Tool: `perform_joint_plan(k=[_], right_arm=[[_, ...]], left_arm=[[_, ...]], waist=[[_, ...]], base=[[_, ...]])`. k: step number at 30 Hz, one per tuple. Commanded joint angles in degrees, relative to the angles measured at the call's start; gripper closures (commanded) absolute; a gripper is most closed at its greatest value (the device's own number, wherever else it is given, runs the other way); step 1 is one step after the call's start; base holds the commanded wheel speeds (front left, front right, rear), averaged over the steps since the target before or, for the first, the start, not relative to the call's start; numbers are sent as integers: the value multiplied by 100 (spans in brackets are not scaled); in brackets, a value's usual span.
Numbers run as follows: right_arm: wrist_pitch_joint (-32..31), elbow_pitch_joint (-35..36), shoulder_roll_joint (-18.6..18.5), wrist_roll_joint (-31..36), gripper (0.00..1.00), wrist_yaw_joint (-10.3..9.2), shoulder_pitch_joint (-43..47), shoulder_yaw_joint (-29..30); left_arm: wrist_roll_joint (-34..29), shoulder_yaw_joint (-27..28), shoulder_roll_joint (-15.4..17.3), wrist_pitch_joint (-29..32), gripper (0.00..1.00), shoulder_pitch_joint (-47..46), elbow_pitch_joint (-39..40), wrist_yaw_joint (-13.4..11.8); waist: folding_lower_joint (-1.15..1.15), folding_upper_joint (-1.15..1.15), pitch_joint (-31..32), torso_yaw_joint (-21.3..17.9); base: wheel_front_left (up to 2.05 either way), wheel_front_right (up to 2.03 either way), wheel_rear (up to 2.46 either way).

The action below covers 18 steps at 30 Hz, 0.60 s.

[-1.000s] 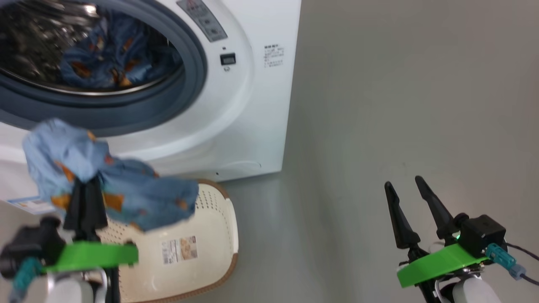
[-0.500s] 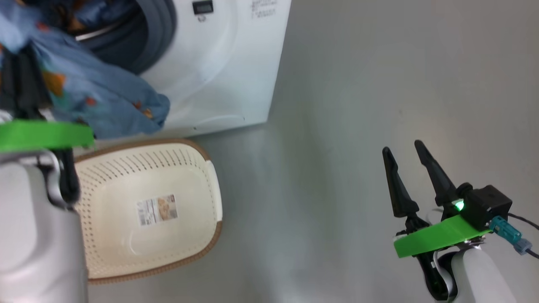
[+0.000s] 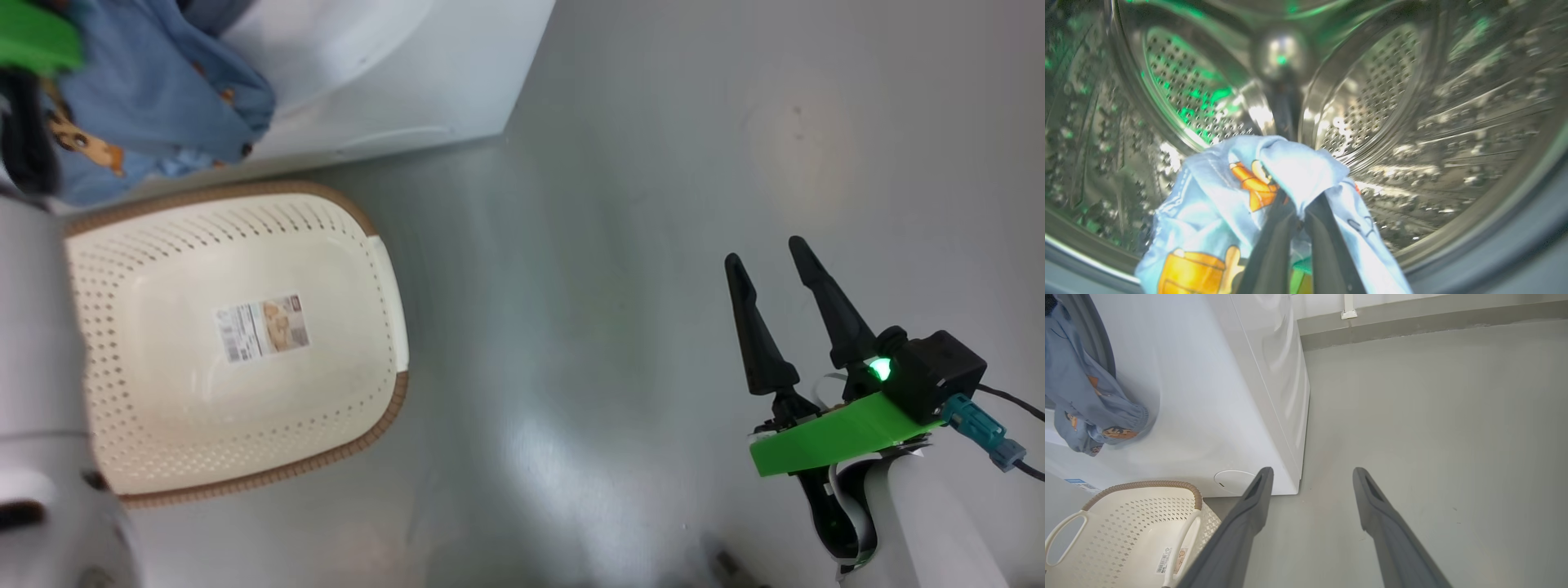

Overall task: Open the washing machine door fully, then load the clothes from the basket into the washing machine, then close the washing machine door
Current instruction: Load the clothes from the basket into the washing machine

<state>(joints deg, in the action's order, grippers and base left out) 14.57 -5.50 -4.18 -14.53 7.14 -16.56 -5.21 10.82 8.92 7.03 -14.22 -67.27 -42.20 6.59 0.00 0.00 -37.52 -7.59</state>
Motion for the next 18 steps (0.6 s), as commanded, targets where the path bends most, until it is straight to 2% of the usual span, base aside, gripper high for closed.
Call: perform_joint_plan(k=[1, 7, 11, 14, 18], right_arm=[[43, 107, 1, -47, 0, 35, 63, -158], [43, 84, 31, -82, 0, 35, 97, -271], [43, 84, 53, -116, 0, 35, 101, -320], [43, 93, 69, -149, 0, 35, 45, -377], [43, 89, 91, -218, 0, 35, -18, -455]], left_arm=[[40, 59, 345, 38, 100, -158, 11, 35], [166, -95, 682, 293, 100, -995, -792, 72], [106, -309, 868, 136, 100, -1415, -964, 82], [-53, -367, 1018, -51, 100, -1646, -766, 19], [-345, -297, 1135, -74, 100, -1606, 460, -141]], waist=[[0, 0, -297, -56], [0, 0, -589, -179], [0, 0, -783, -249], [0, 0, -914, -311], [0, 0, -1023, -416]], base=[[0, 0, 0], [0, 0, 0], [0, 0, 0], [0, 0, 0], [0, 0, 0]])
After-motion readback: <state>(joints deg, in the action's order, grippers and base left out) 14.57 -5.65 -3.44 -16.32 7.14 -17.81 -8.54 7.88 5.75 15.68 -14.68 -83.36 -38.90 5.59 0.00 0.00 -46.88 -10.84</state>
